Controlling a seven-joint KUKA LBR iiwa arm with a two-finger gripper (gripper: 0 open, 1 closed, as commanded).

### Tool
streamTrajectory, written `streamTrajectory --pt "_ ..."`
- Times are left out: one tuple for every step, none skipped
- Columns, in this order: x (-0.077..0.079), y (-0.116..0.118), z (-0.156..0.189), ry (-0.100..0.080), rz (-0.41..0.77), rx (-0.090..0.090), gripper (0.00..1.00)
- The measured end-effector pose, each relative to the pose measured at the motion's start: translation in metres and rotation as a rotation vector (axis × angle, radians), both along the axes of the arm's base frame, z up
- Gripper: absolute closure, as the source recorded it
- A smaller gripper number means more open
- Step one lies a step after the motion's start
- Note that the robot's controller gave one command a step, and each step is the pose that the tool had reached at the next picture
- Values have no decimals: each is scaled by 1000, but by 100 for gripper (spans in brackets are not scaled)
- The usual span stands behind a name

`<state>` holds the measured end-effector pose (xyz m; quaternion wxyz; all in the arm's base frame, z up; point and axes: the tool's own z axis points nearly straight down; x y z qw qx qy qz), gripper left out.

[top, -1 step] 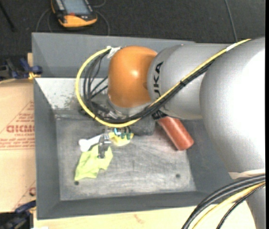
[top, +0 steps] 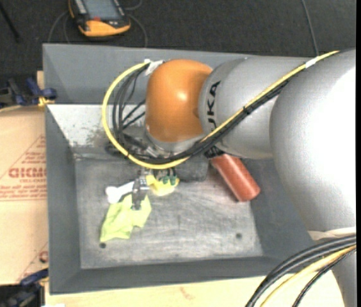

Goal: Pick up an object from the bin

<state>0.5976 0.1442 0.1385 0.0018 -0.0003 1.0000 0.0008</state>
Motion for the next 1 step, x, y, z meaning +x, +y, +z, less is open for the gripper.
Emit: streamTrajectory --pt "-24 3 -39 -7 183 -2 0"
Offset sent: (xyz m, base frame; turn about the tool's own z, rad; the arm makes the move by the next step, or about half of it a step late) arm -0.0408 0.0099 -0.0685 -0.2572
